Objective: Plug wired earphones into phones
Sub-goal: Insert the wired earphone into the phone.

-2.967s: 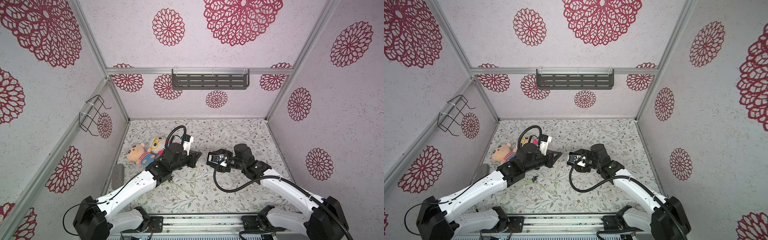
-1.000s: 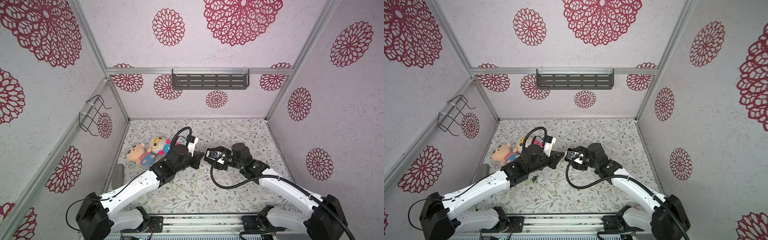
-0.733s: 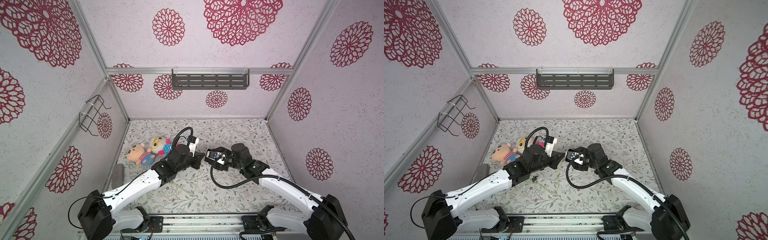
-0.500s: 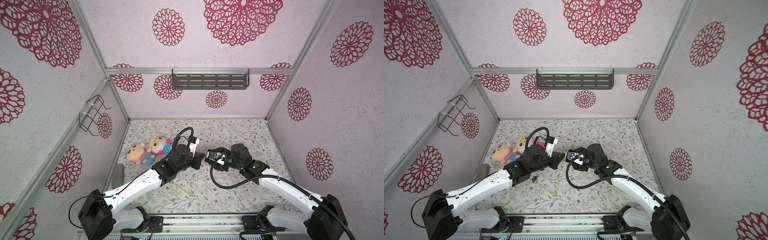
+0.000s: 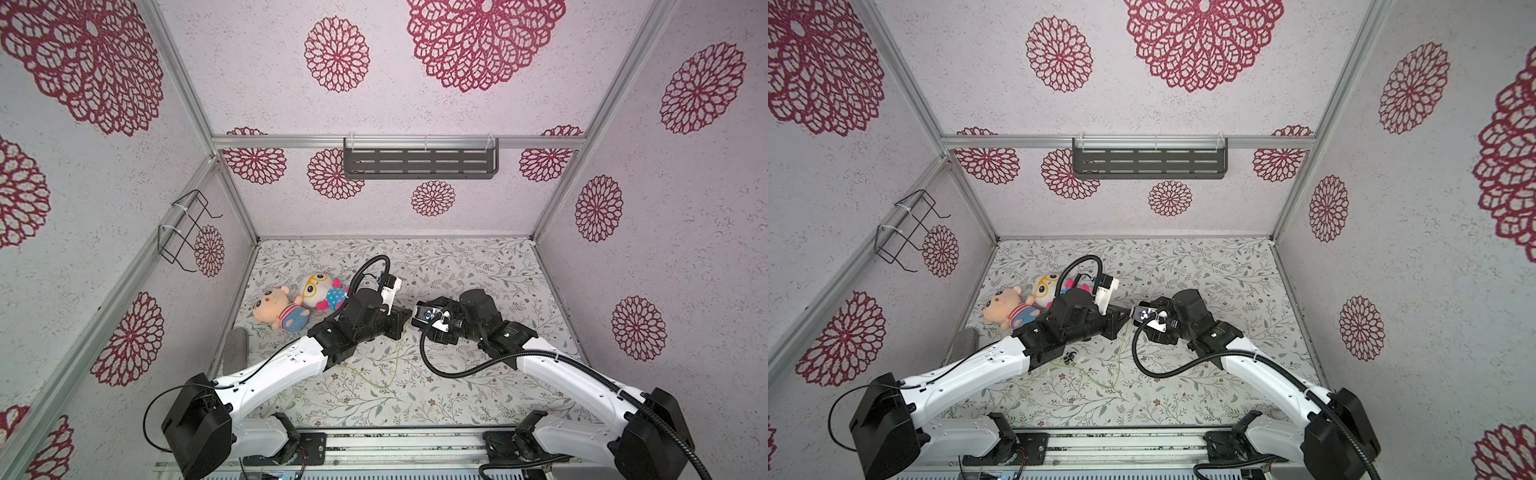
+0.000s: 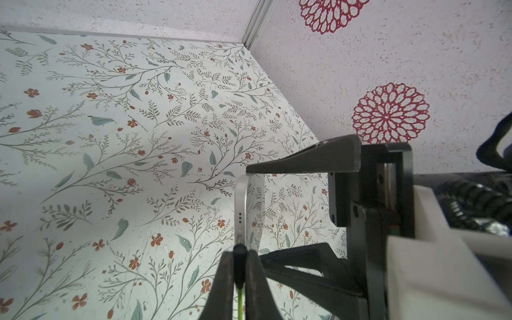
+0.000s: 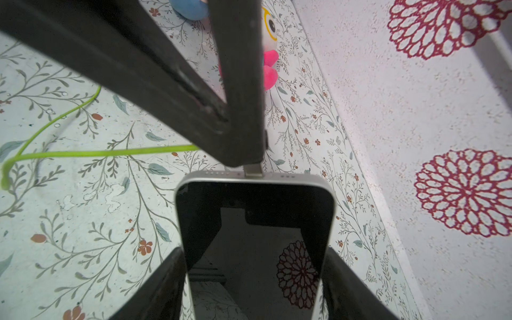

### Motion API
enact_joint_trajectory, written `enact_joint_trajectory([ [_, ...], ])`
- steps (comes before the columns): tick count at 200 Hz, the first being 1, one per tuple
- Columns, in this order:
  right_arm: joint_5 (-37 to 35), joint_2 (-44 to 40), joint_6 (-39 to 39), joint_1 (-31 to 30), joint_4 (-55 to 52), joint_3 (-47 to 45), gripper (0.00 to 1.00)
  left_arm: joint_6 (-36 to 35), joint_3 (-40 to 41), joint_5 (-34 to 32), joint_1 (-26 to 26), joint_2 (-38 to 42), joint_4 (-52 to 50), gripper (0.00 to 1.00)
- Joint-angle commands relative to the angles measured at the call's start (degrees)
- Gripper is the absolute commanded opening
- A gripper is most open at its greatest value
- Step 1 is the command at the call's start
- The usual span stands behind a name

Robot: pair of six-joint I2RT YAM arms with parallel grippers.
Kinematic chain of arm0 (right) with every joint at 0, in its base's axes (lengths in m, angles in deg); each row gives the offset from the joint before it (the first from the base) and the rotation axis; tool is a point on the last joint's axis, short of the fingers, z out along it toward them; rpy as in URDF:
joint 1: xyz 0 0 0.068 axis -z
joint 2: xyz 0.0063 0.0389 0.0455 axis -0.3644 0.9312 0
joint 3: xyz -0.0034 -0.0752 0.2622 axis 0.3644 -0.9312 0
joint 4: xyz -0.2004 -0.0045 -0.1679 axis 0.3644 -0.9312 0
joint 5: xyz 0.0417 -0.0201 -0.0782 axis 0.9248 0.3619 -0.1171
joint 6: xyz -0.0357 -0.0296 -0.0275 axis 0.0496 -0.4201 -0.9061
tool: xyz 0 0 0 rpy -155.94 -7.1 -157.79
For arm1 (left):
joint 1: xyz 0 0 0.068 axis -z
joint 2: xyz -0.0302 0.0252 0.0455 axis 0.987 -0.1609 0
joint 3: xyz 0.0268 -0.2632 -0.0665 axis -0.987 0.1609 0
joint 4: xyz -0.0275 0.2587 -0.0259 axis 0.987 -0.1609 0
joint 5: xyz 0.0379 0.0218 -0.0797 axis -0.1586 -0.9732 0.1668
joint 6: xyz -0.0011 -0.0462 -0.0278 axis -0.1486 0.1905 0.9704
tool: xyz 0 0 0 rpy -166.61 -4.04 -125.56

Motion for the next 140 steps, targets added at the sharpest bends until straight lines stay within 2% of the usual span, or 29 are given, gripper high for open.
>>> enact_joint_trajectory([
  [1,2.83,-2.02,-0.83,-1.23,9.69,1.38,0.64,-0.06,1.15,4.41,0.0,-1.22,-1.93,0.0],
  [53,3.9,-3.9,-0.61,-1.32,9.48,-0.43,0.64,0.11,1.36,10.11,-2.82,-2.09,-3.13,0.0],
  [140,4.56,-6.09,1.38,-1.59,11.21,-2.22,0.64,-0.25,0.46,13.21,-3.26,-2.72,-4.35,0.0],
])
